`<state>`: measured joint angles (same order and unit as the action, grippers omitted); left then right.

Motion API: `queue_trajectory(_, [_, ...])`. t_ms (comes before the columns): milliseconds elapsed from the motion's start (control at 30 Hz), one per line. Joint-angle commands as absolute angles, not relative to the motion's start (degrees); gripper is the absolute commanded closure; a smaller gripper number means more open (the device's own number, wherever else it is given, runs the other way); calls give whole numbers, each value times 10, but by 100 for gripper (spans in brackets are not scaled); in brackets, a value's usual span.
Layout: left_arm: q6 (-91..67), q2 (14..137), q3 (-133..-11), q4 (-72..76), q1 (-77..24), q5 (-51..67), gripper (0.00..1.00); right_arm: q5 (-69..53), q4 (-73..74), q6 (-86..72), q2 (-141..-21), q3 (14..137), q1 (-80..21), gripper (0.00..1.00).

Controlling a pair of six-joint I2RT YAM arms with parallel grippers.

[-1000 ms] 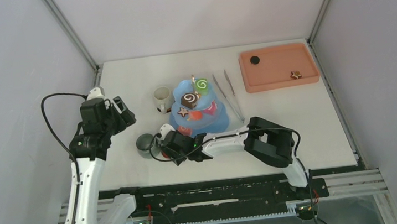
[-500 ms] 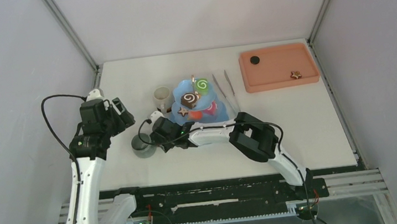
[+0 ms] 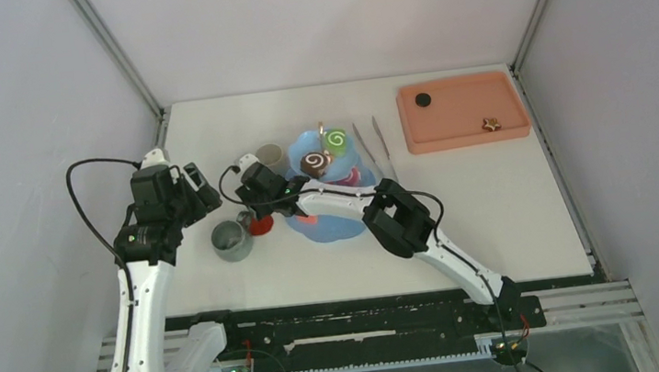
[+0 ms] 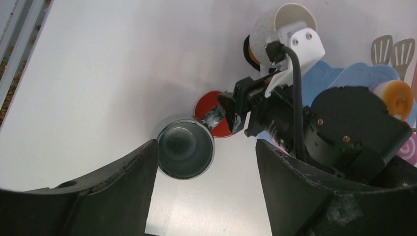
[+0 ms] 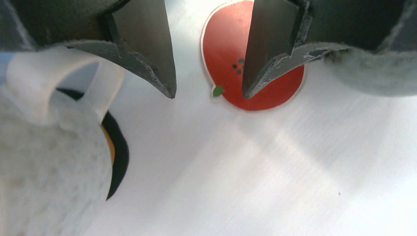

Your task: Serve the afternoon tea

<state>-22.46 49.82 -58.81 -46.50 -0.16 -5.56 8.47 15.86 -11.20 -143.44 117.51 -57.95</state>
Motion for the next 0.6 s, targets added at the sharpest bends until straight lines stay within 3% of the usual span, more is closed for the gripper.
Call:
queue_trajectory(0, [-221,497,-570,-461,7,-54,23,58,175,-90,-1457,1248,-570,40])
queue_trajectory(300, [-221,489,-607,-462,10,-57,23,-6,150,-63,-1323,1229,-584,41])
queue_trajectory(567, [-209,448,-682,-504,10,-97,23,-4,129,-28,-1110,1093,-632,44])
